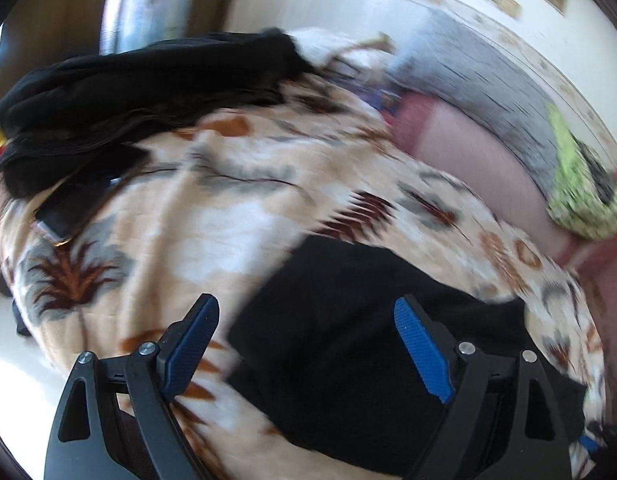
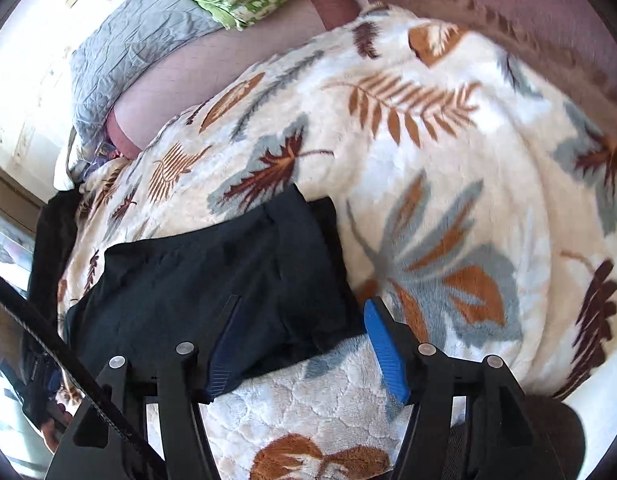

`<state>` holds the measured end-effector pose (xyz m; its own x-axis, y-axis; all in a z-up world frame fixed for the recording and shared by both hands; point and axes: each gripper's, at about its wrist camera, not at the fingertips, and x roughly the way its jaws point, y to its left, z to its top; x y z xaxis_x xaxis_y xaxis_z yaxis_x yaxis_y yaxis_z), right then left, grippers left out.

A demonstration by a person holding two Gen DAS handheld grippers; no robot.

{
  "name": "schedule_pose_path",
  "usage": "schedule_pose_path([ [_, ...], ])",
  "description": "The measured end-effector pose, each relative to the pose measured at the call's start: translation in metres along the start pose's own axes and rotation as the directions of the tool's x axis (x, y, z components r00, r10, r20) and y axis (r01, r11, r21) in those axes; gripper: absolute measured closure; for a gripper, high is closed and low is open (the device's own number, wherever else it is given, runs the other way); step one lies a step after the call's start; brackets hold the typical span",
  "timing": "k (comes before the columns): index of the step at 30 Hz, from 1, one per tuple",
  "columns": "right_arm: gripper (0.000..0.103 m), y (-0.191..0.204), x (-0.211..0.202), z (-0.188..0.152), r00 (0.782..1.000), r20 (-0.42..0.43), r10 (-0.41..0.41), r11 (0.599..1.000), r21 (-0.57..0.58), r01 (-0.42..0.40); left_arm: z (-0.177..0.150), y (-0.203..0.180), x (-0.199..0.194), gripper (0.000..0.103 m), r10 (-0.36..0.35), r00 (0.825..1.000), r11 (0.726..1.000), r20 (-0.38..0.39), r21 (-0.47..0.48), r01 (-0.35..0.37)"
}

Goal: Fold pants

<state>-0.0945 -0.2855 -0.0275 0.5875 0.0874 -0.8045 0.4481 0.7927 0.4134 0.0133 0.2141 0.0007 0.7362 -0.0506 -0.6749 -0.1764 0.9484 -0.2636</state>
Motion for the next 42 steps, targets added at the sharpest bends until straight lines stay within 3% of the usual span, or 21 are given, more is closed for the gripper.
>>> schedule_pose_path([
  [4, 0.037, -0.014, -0.004, -0.015, 0.999, 0.016, 0.030, 0.999, 0.044, -0.031, 0.006, -0.071, -0.009, 0.014, -0.113, 0.992, 0.969, -0.059, 0.214, 0.123],
  [7, 0.036, -0.016, -0.012, -0.032, 0.993, 0.043, 0.109, 0.991, 0.080, -0.112, 0.002, -0.143, -0.003, 0.014, -0.212, 0.965, 0.896, -0.156, 0.364, 0.255],
  [10, 0.033, -0.016, -0.004, -0.044, 0.980, 0.020, 0.197, 0.973, 0.117, -0.198, -0.010, -0.205, 0.015, 0.014, -0.281, 0.907, 0.827, -0.313, 0.400, 0.394],
  [13, 0.033, -0.017, 0.009, -0.047, 0.980, -0.004, 0.199, 0.973, 0.120, -0.197, -0.035, -0.282, 0.036, 0.014, -0.301, 0.836, 0.742, -0.458, 0.438, 0.507],
  [17, 0.033, -0.015, 0.012, -0.037, 0.982, 0.033, 0.187, 0.978, 0.083, -0.189, -0.071, -0.368, 0.054, 0.014, -0.254, 0.798, 0.622, -0.547, 0.540, 0.568],
  [19, 0.033, -0.013, 0.015, -0.030, 0.985, 0.048, 0.168, 0.984, 0.051, -0.170, -0.084, -0.396, 0.064, 0.014, -0.232, 0.781, 0.580, -0.579, 0.563, 0.589],
  [24, 0.031, -0.009, 0.022, -0.026, 0.982, 0.080, 0.174, 0.985, 0.000, -0.174, -0.123, -0.461, 0.094, 0.014, -0.181, 0.693, 0.510, -0.698, 0.536, 0.673],
  [27, 0.031, -0.008, 0.024, -0.029, 0.979, 0.103, 0.177, 0.984, -0.024, -0.176, -0.143, -0.481, 0.102, 0.014, -0.143, 0.677, 0.459, -0.722, 0.558, 0.692],
  [31, 0.031, -0.009, 0.027, -0.027, 0.973, 0.125, 0.194, 0.981, -0.024, -0.193, -0.174, -0.499, 0.103, 0.018, -0.067, 0.666, 0.340, -0.743, 0.610, 0.715],
  [32, 0.031, -0.010, 0.028, -0.027, 0.972, 0.132, 0.197, 0.980, -0.020, -0.196, -0.182, -0.500, 0.101, 0.023, -0.047, 0.671, 0.305, -0.740, 0.629, 0.715],
  [33, 0.031, -0.010, 0.029, -0.026, 0.971, 0.138, 0.196, 0.980, -0.019, -0.196, -0.186, -0.499, 0.097, 0.032, -0.046, 0.701, 0.280, -0.712, 0.664, 0.693],
  [34, 0.035, -0.008, 0.030, -0.025, 0.972, 0.143, 0.188, 0.982, -0.025, -0.187, -0.185, -0.498, 0.093, 0.052, -0.065, 0.691, 0.266, -0.720, 0.655, 0.707],
  [35, 0.056, -0.007, 0.031, -0.022, 0.975, 0.144, 0.172, 0.985, -0.035, -0.168, -0.182, -0.497, 0.089, 0.067, -0.080, 0.683, 0.268, -0.726, 0.644, 0.717],
  [36, 0.069, -0.006, 0.032, -0.020, 0.976, 0.139, 0.167, 0.986, -0.042, -0.162, -0.180, -0.496, 0.088, 0.083, -0.082, 0.685, 0.274, -0.723, 0.645, 0.713],
  [37, 0.074, -0.006, 0.035, -0.019, 0.975, 0.121, 0.189, 0.982, -0.037, -0.185, -0.172, -0.494, 0.086, 0.086, -0.106, 0.663, 0.292, -0.741, 0.614, 0.733],
  [42, 0.078, 0.001, 0.026, -0.016, 0.968, 0.130, 0.213, 0.977, -0.062, -0.206, -0.142, -0.476, 0.078, 0.088, -0.200, 0.622, 0.359, -0.757, 0.534, 0.765],
])
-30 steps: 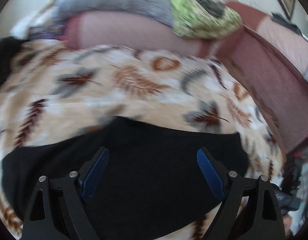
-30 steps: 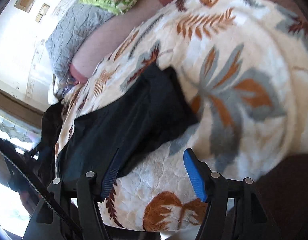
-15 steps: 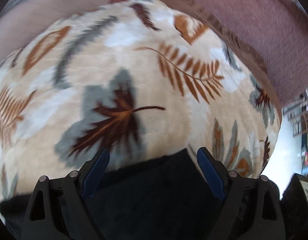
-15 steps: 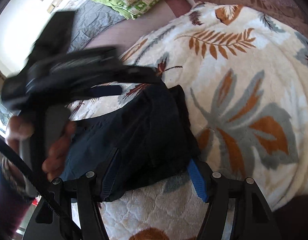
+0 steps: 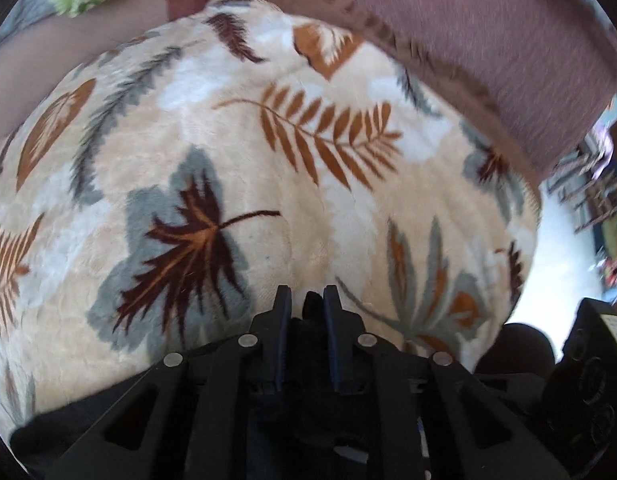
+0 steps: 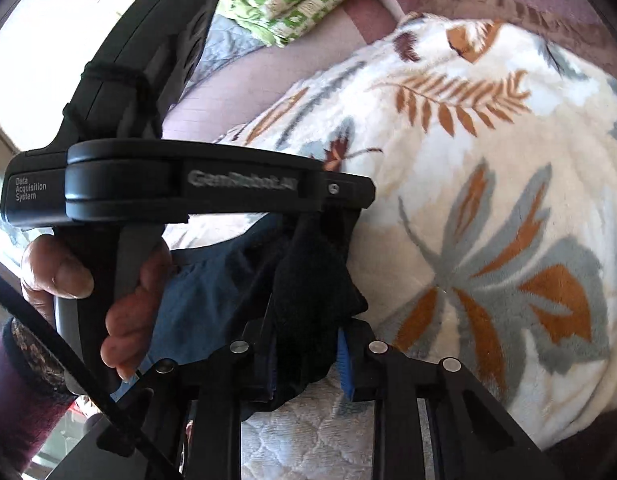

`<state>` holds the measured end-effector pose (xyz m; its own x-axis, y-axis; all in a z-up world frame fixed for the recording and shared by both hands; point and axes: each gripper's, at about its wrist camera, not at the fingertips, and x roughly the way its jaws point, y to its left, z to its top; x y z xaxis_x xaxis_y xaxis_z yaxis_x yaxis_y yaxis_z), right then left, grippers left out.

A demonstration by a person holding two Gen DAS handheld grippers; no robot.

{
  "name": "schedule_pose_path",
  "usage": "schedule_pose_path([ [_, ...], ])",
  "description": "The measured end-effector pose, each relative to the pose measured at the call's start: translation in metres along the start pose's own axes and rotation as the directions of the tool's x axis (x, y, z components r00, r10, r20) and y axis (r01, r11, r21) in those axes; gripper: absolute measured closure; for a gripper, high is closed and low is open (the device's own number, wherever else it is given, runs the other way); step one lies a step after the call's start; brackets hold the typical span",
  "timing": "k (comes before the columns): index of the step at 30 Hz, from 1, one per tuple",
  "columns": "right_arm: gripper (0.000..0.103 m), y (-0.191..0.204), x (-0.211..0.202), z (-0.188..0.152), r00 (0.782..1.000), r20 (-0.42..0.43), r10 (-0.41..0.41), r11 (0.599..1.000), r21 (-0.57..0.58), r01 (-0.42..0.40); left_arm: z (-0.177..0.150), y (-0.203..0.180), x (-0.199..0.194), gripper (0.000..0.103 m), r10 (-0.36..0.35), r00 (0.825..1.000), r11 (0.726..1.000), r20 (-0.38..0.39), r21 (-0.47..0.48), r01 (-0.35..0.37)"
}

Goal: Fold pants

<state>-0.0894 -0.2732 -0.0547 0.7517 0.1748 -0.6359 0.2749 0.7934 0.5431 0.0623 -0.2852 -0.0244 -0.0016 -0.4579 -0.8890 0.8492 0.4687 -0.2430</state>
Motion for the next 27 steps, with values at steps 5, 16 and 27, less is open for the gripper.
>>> schedule_pose_path([
  [5, 0.078, 0.027, -0.004, 0.007, 0.998, -0.014, 0.054, 0.997, -0.049, -0.055, -0.023, 0.034, -0.048, 0.088, -0.017, 0.994, 0.993, 0.106, -0.111, 0.029],
  [16, 0.078, 0.138, 0.053, -0.009, 0.978, -0.178, 0.111, 0.949, -0.273, -0.157, -0.114, 0.127, -0.098, 0.088, 0.044, 0.981, 0.915, 0.191, -0.402, 0.037],
  [27, 0.056, 0.188, 0.102, -0.051, 0.941, -0.321, 0.108, 0.882, -0.405, -0.239, -0.229, 0.178, -0.166, 0.049, 0.131, 0.902, 0.791, 0.411, -0.592, 0.155],
])
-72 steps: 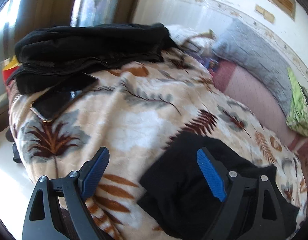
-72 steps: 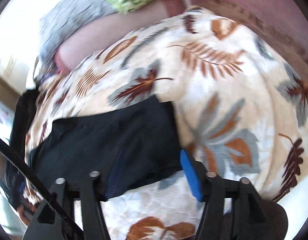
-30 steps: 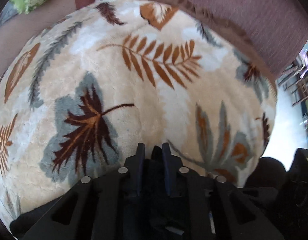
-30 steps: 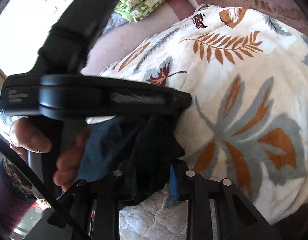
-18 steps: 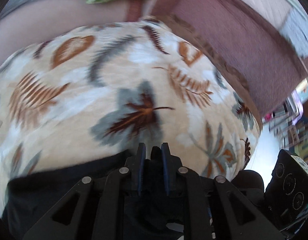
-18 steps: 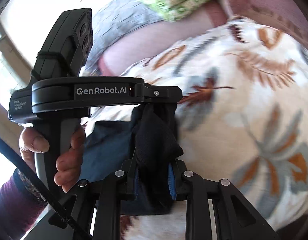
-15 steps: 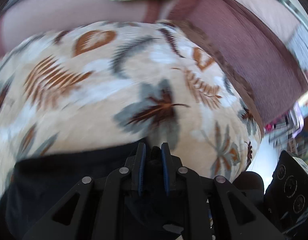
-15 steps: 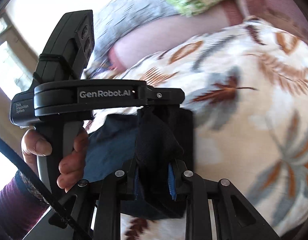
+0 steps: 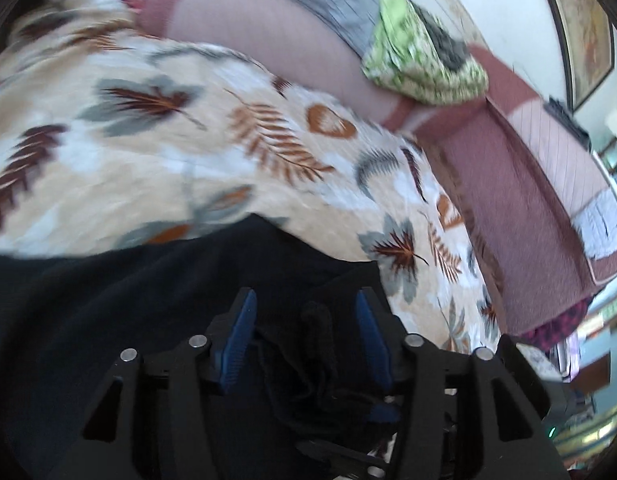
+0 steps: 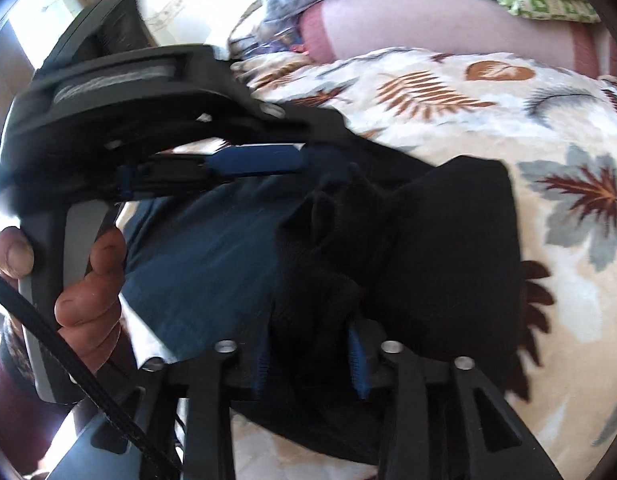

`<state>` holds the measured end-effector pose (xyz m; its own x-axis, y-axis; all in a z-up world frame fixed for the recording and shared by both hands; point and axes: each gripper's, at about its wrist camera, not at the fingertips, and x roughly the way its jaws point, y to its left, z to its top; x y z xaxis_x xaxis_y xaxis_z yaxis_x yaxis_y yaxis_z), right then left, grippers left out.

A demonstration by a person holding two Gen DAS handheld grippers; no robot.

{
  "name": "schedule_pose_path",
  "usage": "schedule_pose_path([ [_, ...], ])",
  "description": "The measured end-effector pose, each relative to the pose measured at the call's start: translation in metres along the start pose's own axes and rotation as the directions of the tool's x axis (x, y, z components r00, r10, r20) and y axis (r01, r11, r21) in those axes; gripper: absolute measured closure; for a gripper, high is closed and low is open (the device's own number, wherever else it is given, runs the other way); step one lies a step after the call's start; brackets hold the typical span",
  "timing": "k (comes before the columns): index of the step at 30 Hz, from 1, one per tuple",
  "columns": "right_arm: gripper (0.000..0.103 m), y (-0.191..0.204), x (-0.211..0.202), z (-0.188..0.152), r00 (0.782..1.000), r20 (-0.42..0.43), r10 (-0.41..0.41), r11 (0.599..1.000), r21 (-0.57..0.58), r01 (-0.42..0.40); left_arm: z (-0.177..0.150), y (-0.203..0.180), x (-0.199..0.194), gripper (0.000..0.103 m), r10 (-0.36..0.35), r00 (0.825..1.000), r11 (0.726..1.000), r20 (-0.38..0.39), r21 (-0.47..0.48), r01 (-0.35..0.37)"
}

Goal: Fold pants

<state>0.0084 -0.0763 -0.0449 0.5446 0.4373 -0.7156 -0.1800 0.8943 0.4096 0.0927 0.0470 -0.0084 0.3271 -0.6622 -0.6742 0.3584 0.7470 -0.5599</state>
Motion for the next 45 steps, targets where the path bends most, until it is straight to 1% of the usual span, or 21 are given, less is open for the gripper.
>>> schedule_pose_path([
  [2, 0.035, 0.001, 0.001, -0.002, 1.000, -0.003, 0.026, 1.000, -0.006, -0.026, -0.007, 0.016, -0.008, 0.045, 0.014, 1.000, 1.000, 0.021, -0.019, -0.014],
  [3, 0.031, 0.007, 0.002, -0.002, 1.000, -0.003, 0.028, 0.999, -0.021, -0.028, -0.010, 0.023, -0.010, 0.043, 0.012, 1.000, 1.000, 0.025, -0.025, -0.011],
  [4, 0.027, 0.012, 0.003, -0.003, 1.000, -0.009, 0.025, 0.999, -0.038, -0.025, -0.013, 0.030, -0.010, 0.042, 0.005, 1.000, 0.999, 0.024, -0.033, -0.004],
  [7, 0.027, 0.022, 0.002, -0.003, 1.000, -0.031, -0.007, 0.997, -0.080, 0.004, -0.020, 0.051, -0.014, 0.042, -0.046, 0.998, 0.996, 0.032, -0.069, 0.048],
  [11, 0.027, 0.025, -0.021, 0.000, 0.999, -0.041, 0.028, 0.997, -0.070, -0.030, -0.033, 0.069, -0.020, 0.038, -0.124, 0.989, 0.989, 0.074, -0.072, 0.130],
  [13, 0.029, 0.019, -0.035, 0.007, 1.000, -0.016, -0.012, 0.999, -0.049, 0.011, -0.037, 0.077, -0.021, 0.038, -0.148, 0.986, 0.985, 0.075, -0.079, 0.154],
  [15, 0.040, 0.014, -0.044, 0.020, 0.997, 0.001, -0.082, 0.996, -0.042, 0.082, -0.036, 0.079, -0.026, 0.038, -0.169, 0.982, 0.980, 0.086, -0.089, 0.176],
  [17, 0.068, 0.016, -0.042, 0.028, 0.988, -0.009, -0.151, 0.987, -0.049, 0.150, -0.035, 0.079, -0.034, 0.037, -0.182, 0.976, 0.978, 0.117, -0.085, 0.192],
  [20, 0.078, 0.014, -0.019, 0.035, 0.978, -0.034, -0.206, 0.979, -0.020, 0.205, -0.035, 0.085, -0.046, 0.036, -0.176, 0.973, 0.977, 0.153, -0.094, 0.191],
  [23, 0.077, 0.018, 0.012, 0.027, 0.984, -0.117, -0.131, 0.991, 0.021, 0.134, -0.034, 0.094, -0.056, 0.036, -0.147, 0.971, 0.978, 0.187, -0.119, 0.171],
  [25, 0.074, 0.029, 0.022, 0.019, 0.981, -0.143, -0.134, 0.991, -0.022, 0.132, -0.033, 0.100, -0.061, 0.035, -0.145, 0.966, 0.974, 0.212, -0.142, 0.177],
  [26, 0.070, 0.036, 0.022, 0.015, 0.979, -0.134, -0.156, 0.987, -0.062, 0.148, -0.033, 0.101, -0.063, 0.035, -0.143, 0.965, 0.973, 0.220, -0.148, 0.178],
  [27, 0.067, 0.044, 0.019, 0.014, 0.978, -0.145, -0.149, 0.986, -0.099, 0.135, -0.032, 0.102, -0.065, 0.035, -0.137, 0.964, 0.973, 0.228, -0.152, 0.175],
  [28, 0.060, 0.046, 0.017, 0.013, 0.980, -0.154, -0.130, 0.988, -0.106, 0.114, -0.032, 0.102, -0.065, 0.035, -0.132, 0.964, 0.974, 0.232, -0.151, 0.170],
  [29, 0.057, 0.049, 0.011, 0.012, 0.983, -0.166, -0.085, 0.992, -0.107, 0.067, -0.032, 0.101, -0.066, 0.035, -0.123, 0.964, 0.976, 0.234, -0.148, 0.161],
  [33, 0.057, 0.046, -0.010, 0.015, 0.986, -0.165, 0.039, 0.997, -0.065, -0.051, -0.032, 0.097, -0.067, 0.035, -0.105, 0.968, 0.983, 0.228, -0.124, 0.136],
  [35, 0.057, 0.042, -0.016, 0.021, 0.990, -0.138, 0.039, 0.999, -0.031, -0.043, -0.033, 0.097, -0.065, 0.035, -0.096, 0.970, 0.984, 0.221, -0.125, 0.126],
  [37, 0.057, 0.036, -0.019, 0.026, 0.994, -0.104, -0.016, 1.000, -0.017, 0.014, -0.033, 0.098, -0.064, 0.035, -0.086, 0.973, 0.984, 0.216, -0.133, 0.117],
  [39, 0.057, 0.032, -0.016, 0.030, 0.996, -0.085, -0.037, 0.999, 0.007, 0.038, -0.034, 0.100, -0.064, 0.035, -0.083, 0.973, 0.983, 0.215, -0.143, 0.115],
  [42, 0.057, 0.026, -0.007, 0.040, 0.998, -0.068, -0.016, 0.998, 0.060, 0.020, -0.035, 0.102, -0.064, 0.035, -0.095, 0.972, 0.981, 0.214, -0.149, 0.128],
  [45, 0.054, 0.020, 0.015, 0.048, 0.994, -0.104, 0.020, 0.993, 0.114, -0.008, -0.036, 0.101, -0.064, 0.035, -0.085, 0.974, 0.982, 0.211, -0.145, 0.118],
])
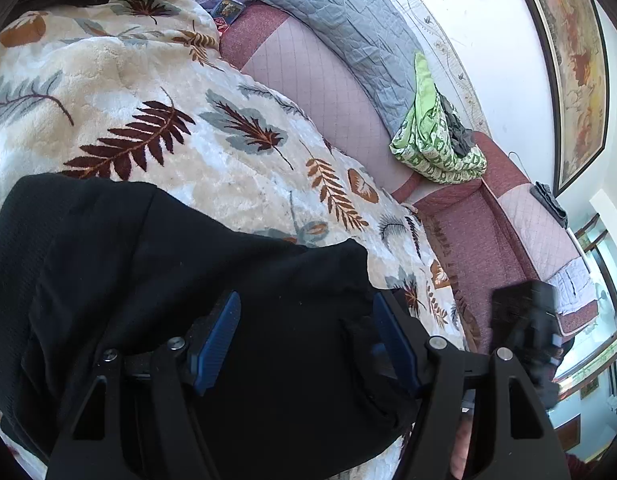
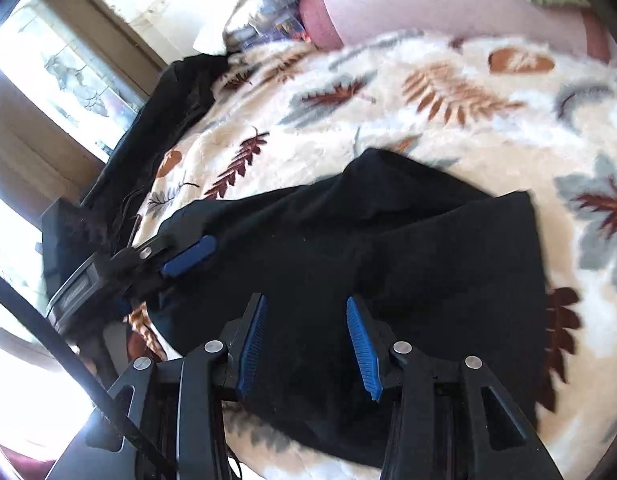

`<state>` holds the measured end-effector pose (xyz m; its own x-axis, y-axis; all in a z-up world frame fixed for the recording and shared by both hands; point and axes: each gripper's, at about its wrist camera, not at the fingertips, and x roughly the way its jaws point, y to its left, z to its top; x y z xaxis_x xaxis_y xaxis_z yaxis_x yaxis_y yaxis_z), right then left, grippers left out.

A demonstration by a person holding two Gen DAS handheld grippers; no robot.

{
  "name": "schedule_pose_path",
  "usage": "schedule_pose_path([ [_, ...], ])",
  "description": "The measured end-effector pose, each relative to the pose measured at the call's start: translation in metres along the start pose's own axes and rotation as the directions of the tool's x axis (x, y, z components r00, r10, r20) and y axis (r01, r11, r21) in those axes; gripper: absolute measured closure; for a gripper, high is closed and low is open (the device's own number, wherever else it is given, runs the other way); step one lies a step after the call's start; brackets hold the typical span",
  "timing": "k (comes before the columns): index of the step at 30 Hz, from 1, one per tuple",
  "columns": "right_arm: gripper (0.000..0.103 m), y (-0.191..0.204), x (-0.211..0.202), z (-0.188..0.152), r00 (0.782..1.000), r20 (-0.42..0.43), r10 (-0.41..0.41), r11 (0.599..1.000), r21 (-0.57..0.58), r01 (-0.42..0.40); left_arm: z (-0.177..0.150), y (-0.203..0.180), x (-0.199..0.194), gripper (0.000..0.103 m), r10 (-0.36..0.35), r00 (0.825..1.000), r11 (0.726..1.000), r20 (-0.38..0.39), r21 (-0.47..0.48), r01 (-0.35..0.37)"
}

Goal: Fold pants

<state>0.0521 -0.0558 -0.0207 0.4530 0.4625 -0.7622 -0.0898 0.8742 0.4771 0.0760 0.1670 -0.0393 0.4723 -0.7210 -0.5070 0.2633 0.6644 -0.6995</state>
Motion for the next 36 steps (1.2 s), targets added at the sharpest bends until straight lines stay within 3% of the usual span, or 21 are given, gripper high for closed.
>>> schedule_pose_path([
  [1, 0.048, -0.005, 0.011, 0.003, 1.000, -0.023, -0.001, 1.000, 0.025, 0.002, 0.000, 0.000, 0.000, 0.035, 0.001, 1.000, 1.000, 0.000, 0.000, -0.001],
  [6, 0.044, -0.015, 0.022, 0.020, 0.997, -0.070, 0.039, 0.996, 0.083, -0.033, 0.001, 0.002, -0.002, 0.035, 0.005, 1.000, 1.000, 0.008, -0.018, -0.005],
  [10, 0.044, 0.000, 0.003, 0.042, 1.000, -0.006, -0.021, 0.999, -0.036, 0.021, 0.002, 0.000, 0.000, 0.033, -0.020, 1.000, 1.000, -0.002, -0.017, 0.020],
  [13, 0.044, -0.002, 0.008, 0.067, 1.000, 0.006, -0.022, 1.000, -0.014, 0.022, -0.002, -0.008, 0.006, 0.033, -0.022, 0.999, 1.000, -0.027, 0.018, 0.022],
  [17, 0.042, -0.023, 0.063, 0.094, 0.989, -0.147, -0.025, 0.997, 0.071, 0.036, -0.005, -0.009, 0.012, 0.033, -0.001, 0.999, 0.999, -0.047, 0.032, 0.002],
  [18, 0.042, -0.034, 0.087, 0.098, 0.975, -0.212, -0.073, 0.991, 0.096, 0.095, -0.006, -0.007, 0.013, 0.032, 0.002, 0.999, 1.000, -0.052, 0.022, 0.000],
  [21, 0.044, -0.032, 0.081, 0.106, 0.987, -0.129, -0.095, 0.987, 0.118, 0.110, -0.007, -0.002, 0.013, 0.032, -0.011, 0.998, 1.000, -0.055, -0.004, 0.011],
  [24, 0.044, -0.016, 0.038, 0.091, 0.996, -0.023, -0.085, 0.995, 0.043, 0.086, -0.007, -0.003, 0.013, 0.032, -0.010, 0.999, 1.000, -0.052, -0.003, 0.010],
  [27, 0.044, -0.006, -0.015, 0.049, 0.988, 0.067, -0.141, 0.988, -0.058, 0.145, -0.009, -0.013, 0.014, 0.033, -0.037, 0.997, 0.999, -0.063, 0.000, 0.037],
  [28, 0.055, -0.004, -0.027, 0.035, 0.986, 0.080, -0.147, 0.985, -0.079, 0.154, -0.008, -0.020, 0.014, 0.033, -0.045, 0.997, 0.999, -0.064, 0.009, 0.046],
  [29, 0.076, -0.003, -0.042, 0.014, 0.985, 0.090, -0.145, 0.982, -0.106, 0.154, -0.008, -0.026, 0.016, 0.033, -0.050, 0.996, 0.999, -0.068, 0.016, 0.052],
  [30, 0.083, -0.004, -0.049, 0.001, 0.985, 0.091, -0.144, 0.981, -0.120, 0.154, -0.006, -0.036, 0.022, 0.033, -0.061, 0.995, 0.998, -0.085, 0.023, 0.063],
  [33, 0.087, -0.008, -0.059, -0.028, 0.987, 0.105, -0.123, 0.979, -0.149, 0.138, -0.007, -0.067, 0.049, 0.033, -0.049, 0.986, 0.995, -0.158, 0.075, 0.061],
  [36, 0.087, -0.008, -0.047, -0.043, 0.992, 0.107, -0.070, 0.985, -0.148, 0.086, -0.010, -0.083, 0.081, 0.033, 0.024, 0.972, 0.991, -0.235, 0.136, 0.008],
])
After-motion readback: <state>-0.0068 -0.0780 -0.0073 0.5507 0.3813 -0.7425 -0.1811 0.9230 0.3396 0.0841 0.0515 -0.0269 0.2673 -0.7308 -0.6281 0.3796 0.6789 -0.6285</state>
